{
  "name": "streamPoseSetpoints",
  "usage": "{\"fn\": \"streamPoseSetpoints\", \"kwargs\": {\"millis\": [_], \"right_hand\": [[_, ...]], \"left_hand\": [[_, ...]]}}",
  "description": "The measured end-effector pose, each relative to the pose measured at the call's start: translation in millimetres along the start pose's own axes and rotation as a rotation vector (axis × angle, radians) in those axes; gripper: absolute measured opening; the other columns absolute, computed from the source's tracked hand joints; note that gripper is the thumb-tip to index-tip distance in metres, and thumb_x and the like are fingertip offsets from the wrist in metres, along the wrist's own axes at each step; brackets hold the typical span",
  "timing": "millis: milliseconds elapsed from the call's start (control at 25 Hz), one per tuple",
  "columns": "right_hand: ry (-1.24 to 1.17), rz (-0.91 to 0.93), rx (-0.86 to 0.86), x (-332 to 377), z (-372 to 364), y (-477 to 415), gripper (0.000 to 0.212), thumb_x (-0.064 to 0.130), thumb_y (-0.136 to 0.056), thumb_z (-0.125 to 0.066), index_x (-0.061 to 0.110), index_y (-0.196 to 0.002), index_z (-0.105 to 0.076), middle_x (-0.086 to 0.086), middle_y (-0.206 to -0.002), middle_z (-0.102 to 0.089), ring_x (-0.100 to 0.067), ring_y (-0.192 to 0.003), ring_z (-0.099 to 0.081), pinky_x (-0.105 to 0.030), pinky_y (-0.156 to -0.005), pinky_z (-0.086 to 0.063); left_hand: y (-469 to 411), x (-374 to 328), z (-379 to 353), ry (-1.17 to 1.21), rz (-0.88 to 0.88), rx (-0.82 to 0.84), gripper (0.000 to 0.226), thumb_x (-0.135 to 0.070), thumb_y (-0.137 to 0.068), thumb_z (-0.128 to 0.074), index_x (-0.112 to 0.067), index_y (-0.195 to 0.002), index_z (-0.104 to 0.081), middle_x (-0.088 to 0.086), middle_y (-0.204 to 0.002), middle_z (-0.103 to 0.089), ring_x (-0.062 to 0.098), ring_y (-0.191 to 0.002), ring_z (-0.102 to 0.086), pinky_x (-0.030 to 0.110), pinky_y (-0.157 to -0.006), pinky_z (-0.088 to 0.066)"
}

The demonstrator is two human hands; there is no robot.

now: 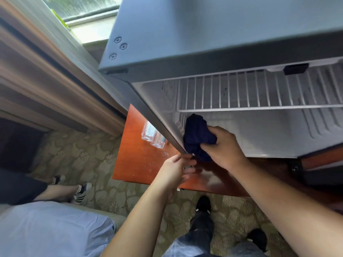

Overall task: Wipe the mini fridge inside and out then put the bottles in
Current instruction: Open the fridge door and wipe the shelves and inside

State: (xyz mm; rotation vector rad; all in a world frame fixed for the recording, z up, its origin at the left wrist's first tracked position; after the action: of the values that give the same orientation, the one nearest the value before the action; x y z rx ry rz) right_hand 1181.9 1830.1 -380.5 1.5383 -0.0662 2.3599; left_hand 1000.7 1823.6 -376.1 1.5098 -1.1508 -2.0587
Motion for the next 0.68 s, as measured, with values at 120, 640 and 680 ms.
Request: {"fn": "streamPoseSetpoints", "kwargs": {"millis": [120, 640, 680], "right_hand": [[0.089, 0.096, 0.089, 10, 11, 30, 0.053, 0.004, -0.077, -0.072, 0.023, -0.125, -0.070, 0.002, -0.103, -0.062, -0.017, -0.098, -0.063, -0.013, -0.077, -0.044], [-0.404, 0.143, -0.265, 123, 78, 86, 0.021, 0.008, -0.083, -0.076, 0.025, -0.095, -0.072, 0.004, -0.084, -0.075, -0.012, -0.080, -0.071, -0.024, -0.065, -0.053], [-0.480, 0.108, -0.290, 129, 83, 78, 0.019, 0.007, -0.085, -0.075, 0.024, -0.093, -0.072, 0.007, -0.082, -0.076, -0.008, -0.077, -0.071, -0.020, -0.062, -0.052]], "left_hand": [[2, -5, -15, -0.039, 0.043, 0.058, 0.025, -0.010, -0.098, -0.058, -0.013, -0.119, -0.071, 0.004, -0.115, -0.078, 0.017, -0.103, -0.073, 0.029, -0.085, -0.054], [93, -62, -5, 0.231, -0.470, 0.174, 0.049, -0.049, -0.077, -0.069, -0.024, -0.119, -0.071, -0.001, -0.119, -0.075, 0.016, -0.100, -0.072, 0.039, -0.090, -0.051], [100, -74, -3, 0.216, -0.522, 0.159, 0.053, -0.049, -0.078, -0.068, -0.026, -0.126, -0.068, -0.003, -0.126, -0.073, 0.017, -0.107, -0.072, 0.038, -0.091, -0.053]]}}
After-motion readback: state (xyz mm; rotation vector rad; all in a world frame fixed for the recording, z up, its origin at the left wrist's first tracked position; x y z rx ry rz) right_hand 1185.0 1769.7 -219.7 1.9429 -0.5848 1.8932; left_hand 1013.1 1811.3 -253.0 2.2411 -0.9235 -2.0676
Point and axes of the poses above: each hand's wrist, its own y-axis away from the middle knuckle, its own z-axis out of the back of the hand, x = y × z, the point moved 6 cm from there along -y, towards the middle knuckle
